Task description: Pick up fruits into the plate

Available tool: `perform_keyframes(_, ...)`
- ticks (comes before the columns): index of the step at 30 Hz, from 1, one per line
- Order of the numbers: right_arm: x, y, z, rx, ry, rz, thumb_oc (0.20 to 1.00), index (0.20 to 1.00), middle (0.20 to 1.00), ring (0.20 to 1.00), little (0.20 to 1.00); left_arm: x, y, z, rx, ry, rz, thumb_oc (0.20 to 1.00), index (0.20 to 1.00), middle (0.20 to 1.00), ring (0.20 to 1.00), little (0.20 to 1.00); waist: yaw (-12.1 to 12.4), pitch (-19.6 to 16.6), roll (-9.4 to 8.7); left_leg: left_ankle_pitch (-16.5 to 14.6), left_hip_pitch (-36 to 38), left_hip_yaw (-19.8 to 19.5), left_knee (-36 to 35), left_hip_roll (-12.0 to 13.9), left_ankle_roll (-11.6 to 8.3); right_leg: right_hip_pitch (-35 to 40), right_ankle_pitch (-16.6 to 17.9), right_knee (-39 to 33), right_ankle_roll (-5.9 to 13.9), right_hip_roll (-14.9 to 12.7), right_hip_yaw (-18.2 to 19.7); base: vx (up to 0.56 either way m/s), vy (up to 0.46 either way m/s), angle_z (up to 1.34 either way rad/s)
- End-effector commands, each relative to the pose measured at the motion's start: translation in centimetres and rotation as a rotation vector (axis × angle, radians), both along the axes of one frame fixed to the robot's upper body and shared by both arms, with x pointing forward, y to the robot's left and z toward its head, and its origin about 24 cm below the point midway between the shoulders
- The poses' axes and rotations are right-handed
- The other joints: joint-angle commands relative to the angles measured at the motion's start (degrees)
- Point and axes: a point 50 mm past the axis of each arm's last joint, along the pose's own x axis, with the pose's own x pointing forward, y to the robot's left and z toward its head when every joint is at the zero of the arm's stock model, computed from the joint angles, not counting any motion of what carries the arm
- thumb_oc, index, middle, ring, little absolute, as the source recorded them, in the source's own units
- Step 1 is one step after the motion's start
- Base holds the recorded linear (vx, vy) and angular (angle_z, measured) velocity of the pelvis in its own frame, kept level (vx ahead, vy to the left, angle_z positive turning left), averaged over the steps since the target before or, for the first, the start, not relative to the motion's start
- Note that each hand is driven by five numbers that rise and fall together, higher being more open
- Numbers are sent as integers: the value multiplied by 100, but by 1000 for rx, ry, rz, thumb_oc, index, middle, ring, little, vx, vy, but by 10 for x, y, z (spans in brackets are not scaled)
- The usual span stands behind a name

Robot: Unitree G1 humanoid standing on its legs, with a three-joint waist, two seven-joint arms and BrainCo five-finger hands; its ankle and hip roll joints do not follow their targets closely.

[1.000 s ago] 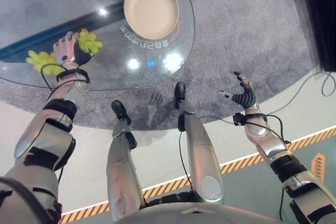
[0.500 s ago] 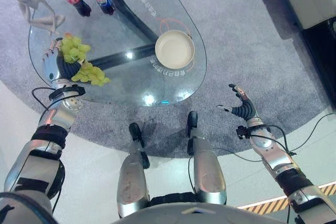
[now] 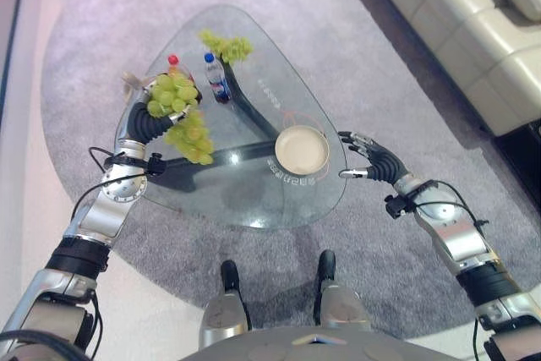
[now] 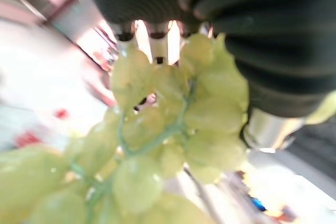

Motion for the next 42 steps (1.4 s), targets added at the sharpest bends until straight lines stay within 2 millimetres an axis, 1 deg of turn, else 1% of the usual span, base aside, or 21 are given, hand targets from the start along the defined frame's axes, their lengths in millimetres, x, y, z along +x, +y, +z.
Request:
perform_keyframes(1,-1,15,7,66,53,131,1000,1000,1000,1000,1000,-3,-8,18,-115,0,-196,200,200,200,200,200,158,-780,-157,-739,-125,-31,309,-225,71,190,-709,404,117,-70,-216,59,-32,-2)
perform_keyframes(2,0,16,8,67,53,137,1000,1000,1000,1000,1000,-3,-9,19,-121,4,-208,200,200,200,200,200,164,-787,-159,-742,-106,-28,299,-223,71,212,-712,395,117,-68,-222,62,-41,1)
perform_keyframes(3,4,21,12,74,60,156,1000,1000,1000,1000,1000,-2,-17,24,-140,29,-289,200,200,200,200,200,202,-869,-164,-764,-32,-24,270,-211,70,295,-730,363,122,-67,-258,54,-38,2)
perform_keyframes(5,10,27,16,73,82,177,1000,1000,1000,1000,1000,-3,-28,30,-147,69,-398,200,200,200,200,200,249,-950,-162,-786,41,-30,255,-195,76,377,-747,339,119,-62,-280,40,-37,3)
perform_keyframes(6,11,28,16,77,88,185,1000,1000,1000,1000,1000,-3,-30,31,-145,74,-422,200,200,200,200,200,257,-959,-162,-789,49,-30,252,-192,78,388,-747,334,118,-63,-286,30,-20,0)
perform_keyframes(8,15,34,17,97,126,198,1000,1000,1000,1000,1000,-4,-41,35,-141,112,-523,200,200,200,200,200,288,-1016,-151,-810,120,-41,223,-190,86,470,-752,288,122,-56,-298,18,-3,0)
perform_keyframes(10,17,38,17,118,162,219,1000,1000,1000,1000,1000,-8,-50,39,-136,144,-639,200,200,200,200,200,312,-1053,-145,-829,178,-59,201,-192,94,521,-739,246,128,-58,-289,8,-1,2)
perform_keyframes(13,17,43,16,135,201,242,1000,1000,1000,1000,1000,-14,-58,44,-103,165,-742,200,200,200,200,200,322,-1072,-147,-858,215,-54,220,-192,107,548,-728,235,133,-70,-255,3,-2,5)
perform_keyframes(17,19,48,16,150,237,263,1000,1000,1000,1000,1000,-17,-63,53,-78,169,-818,200,200,200,200,200,328,-1086,-139,-867,243,-41,212,-188,115,568,-723,219,140,-78,-228,1,0,1)
perform_keyframes(19,20,51,16,184,252,263,1000,1000,1000,1000,1000,-20,-68,59,-74,170,-885,200,200,200,200,200,331,-1095,-132,-870,263,-39,200,-179,117,589,-721,204,141,-85,-220,0,0,0)
perform_keyframes(21,22,53,16,246,263,243,1000,1000,1000,1000,1000,-21,-72,63,-64,154,-914,200,200,200,200,200,330,-1114,-126,-874,276,-61,183,-182,118,600,-718,190,144,-85,-198,0,0,0)
perform_keyframes(23,22,56,14,284,285,239,1000,1000,1000,1000,1000,-23,-74,64,-68,151,-951,200,200,200,200,200,318,-1130,-123,-880,284,-81,173,-188,125,601,-722,182,143,-76,-165,7,3,2)
perform_keyframes(27,12,67,-2,395,394,254,1000,1000,1000,1000,1000,-31,-86,67,-100,125,-1063,200,200,200,200,200,284,-1154,-112,-888,264,-133,156,-195,130,564,-731,183,135,-55,-86,0,0,0)
perform_keyframes(29,9,70,-6,418,423,260,1000,1000,1000,1000,1000,-32,-89,68,-106,117,-1086,200,200,200,200,200,275,-1155,-113,-894,264,-131,160,-193,134,556,-736,192,133,-53,-72,0,0,0)
perform_keyframes(30,7,75,-11,454,464,275,1000,1000,1000,1000,1000,-34,-94,70,-116,101,-1113,200,200,200,200,200,265,-1148,-115,-891,268,-121,162,-184,133,554,-737,199,128,-53,-67,0,0,0)
perform_keyframes(33,3,84,-17,510,533,302,1000,1000,1000,1000,1000,-35,-99,72,-121,81,-1145,200,200,200,200,200,256,-1135,-116,-893,287,-115,147,-182,135,563,-745,204,120,-49,-72,0,0,0)
perform_keyframes(34,-1,92,-22,559,601,331,1000,1000,1000,1000,1000,-36,-104,74,-125,70,-1168,200,200,200,200,200,251,-1141,-120,-894,294,-110,139,-184,134,574,-744,194,122,-53,-81,0,0,0)
perform_keyframes(38,-17,110,-34,620,742,444,1000,1000,1000,1000,1000,-40,-111,77,-146,44,-1202,200,200,200,200,200,253,-1152,-126,-883,300,-89,132,-167,128,580,-732,189,138,-73,-111,0,0,0)
perform_keyframes(40,-28,118,-34,616,762,541,1000,1000,1000,1000,1000,-41,-112,80,-178,36,-1213,200,200,200,200,200,248,-1150,-136,-881,301,-64,133,-156,127,578,-725,187,143,-87,-115,0,0,0)
perform_keyframes(42,-33,121,-30,608,752,595,1000,1000,1000,1000,1000,-41,-113,80,-187,35,-1215,200,200,200,200,200,242,-1143,-145,-878,299,-58,132,-154,125,570,-718,185,147,-89,-106,0,0,0)
